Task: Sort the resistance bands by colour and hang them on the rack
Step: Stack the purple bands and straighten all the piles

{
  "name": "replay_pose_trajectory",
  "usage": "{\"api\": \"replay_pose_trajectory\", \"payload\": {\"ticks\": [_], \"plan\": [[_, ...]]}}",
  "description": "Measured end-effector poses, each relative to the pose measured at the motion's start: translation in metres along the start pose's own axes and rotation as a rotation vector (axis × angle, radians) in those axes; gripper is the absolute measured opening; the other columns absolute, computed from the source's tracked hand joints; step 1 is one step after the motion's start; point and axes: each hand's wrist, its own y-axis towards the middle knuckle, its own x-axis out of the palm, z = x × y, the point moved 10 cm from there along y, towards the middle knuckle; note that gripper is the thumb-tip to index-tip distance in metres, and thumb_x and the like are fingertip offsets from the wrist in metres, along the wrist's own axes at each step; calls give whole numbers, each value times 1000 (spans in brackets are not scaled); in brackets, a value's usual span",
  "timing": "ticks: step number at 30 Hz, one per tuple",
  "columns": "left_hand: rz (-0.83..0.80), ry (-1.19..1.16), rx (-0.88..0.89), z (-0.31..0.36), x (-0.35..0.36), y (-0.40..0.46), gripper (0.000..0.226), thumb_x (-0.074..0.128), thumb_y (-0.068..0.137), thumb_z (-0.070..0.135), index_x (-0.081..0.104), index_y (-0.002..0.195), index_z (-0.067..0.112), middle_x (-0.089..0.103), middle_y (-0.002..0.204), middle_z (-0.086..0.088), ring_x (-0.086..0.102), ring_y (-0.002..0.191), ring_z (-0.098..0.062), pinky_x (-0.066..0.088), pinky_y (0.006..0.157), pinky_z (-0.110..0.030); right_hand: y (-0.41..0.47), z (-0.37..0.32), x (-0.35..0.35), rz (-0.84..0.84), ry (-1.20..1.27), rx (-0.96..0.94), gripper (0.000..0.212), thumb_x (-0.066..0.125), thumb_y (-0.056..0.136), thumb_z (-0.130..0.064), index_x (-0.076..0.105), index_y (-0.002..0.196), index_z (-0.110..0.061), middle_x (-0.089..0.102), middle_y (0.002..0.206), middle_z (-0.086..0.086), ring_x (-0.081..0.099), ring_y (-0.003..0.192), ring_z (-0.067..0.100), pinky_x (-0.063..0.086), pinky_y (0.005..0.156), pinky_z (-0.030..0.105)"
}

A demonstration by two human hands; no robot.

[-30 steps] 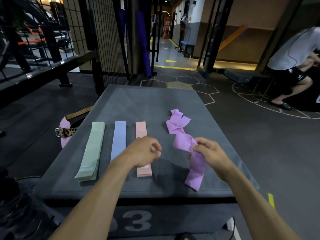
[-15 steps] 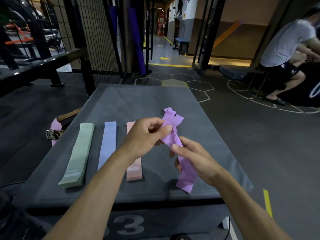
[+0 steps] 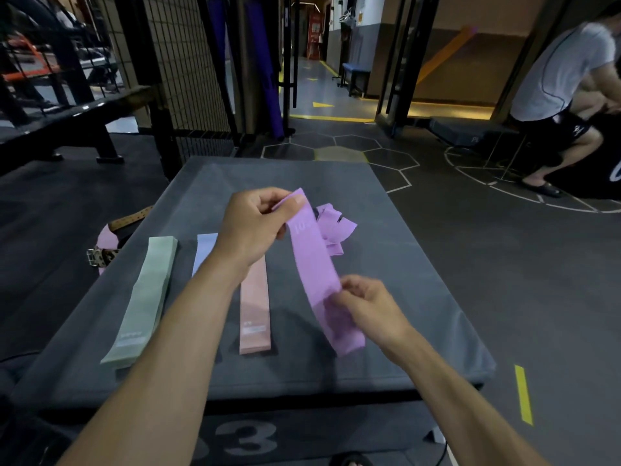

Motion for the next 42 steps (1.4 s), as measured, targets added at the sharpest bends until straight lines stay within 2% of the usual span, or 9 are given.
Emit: {"api": "replay_pose_trajectory", "payload": {"ticks": [6, 12, 17, 23, 28, 31, 35, 39, 42], "plan": [[-69, 171, -105, -35, 10, 39, 18, 68, 96, 24, 75, 90, 9, 61, 66, 1, 49, 51, -7, 45, 52, -19, 4, 41, 15, -98, -58, 255, 18, 67, 92, -13, 68, 75, -17, 66, 67, -3, 53, 52, 6, 39, 46, 16], [-223, 341, -370, -123, 38, 79, 18, 64, 97, 30, 70, 91, 14, 61, 82, -4, 54, 73, -20, 50, 66, -27, 16, 52, 15, -101, -26, 350, 23, 65, 93, -12, 64, 70, -17, 58, 65, 2, 48, 56, 16, 35, 57, 27], [-164, 183, -661, -206, 64, 62, 10, 65, 97, 31, 65, 96, 21, 62, 95, -3, 59, 87, -19, 56, 71, -30, 31, 61, -1, -13, -4, 355, 18, 63, 91, -9, 68, 74, -11, 62, 65, 2, 53, 54, 12, 37, 45, 16], [-123, 172, -647, -223, 107, 96, 11, 60, 95, 25, 69, 98, 21, 62, 90, -3, 58, 81, -22, 57, 74, -36, 44, 82, -17, 28, -101, 379, 16, 63, 87, -17, 65, 72, -15, 54, 63, 1, 47, 62, 18, 36, 54, 26], [-132, 663, -568, -225, 119, 120, 14, 58, 86, 18, 68, 90, 9, 72, 96, -16, 71, 88, -34, 50, 59, -31, 48, 87, -27, 59, -24, 374, 15, 63, 79, -17, 69, 82, -4, 62, 69, 1, 54, 64, 15, 43, 62, 29], [-98, 466, -540, -219, 139, 132, 23, 63, 83, 18, 72, 102, 10, 72, 110, -12, 69, 97, -33, 45, 65, -26, 50, 87, -37, 109, -23, 360, 13, 61, 82, -13, 70, 85, -4, 62, 68, 0, 53, 65, 14, 43, 62, 28], [-125, 84, -440, -187, 181, 153, 9, 73, 82, 27, 73, 77, 19, 72, 98, -4, 63, 87, -19, 51, 75, -27, 50, 83, -44, 185, 59, 357, 18, 57, 83, -17, 59, 82, 1, 52, 71, 3, 49, 69, 17, 39, 65, 31], [-225, 138, -522, -202, 184, 142, 31, 73, 83, 26, 71, 105, 4, 67, 88, -9, 61, 75, -22, 56, 71, -39, 45, 78, -42, 172, 78, 407, 9, 52, 86, -18, 59, 82, -13, 56, 75, 2, 53, 71, 19, 39, 67, 30], [-180, 220, -436, -197, 158, 143, 11, 68, 92, 20, 73, 92, 10, 57, 82, -5, 50, 71, -21, 46, 58, -27, 41, 74, -23, 38, 118, 441, 15, 52, 92, -9, 61, 80, -7, 68, 68, -5, 65, 60, 8, 45, 57, 17]]}}
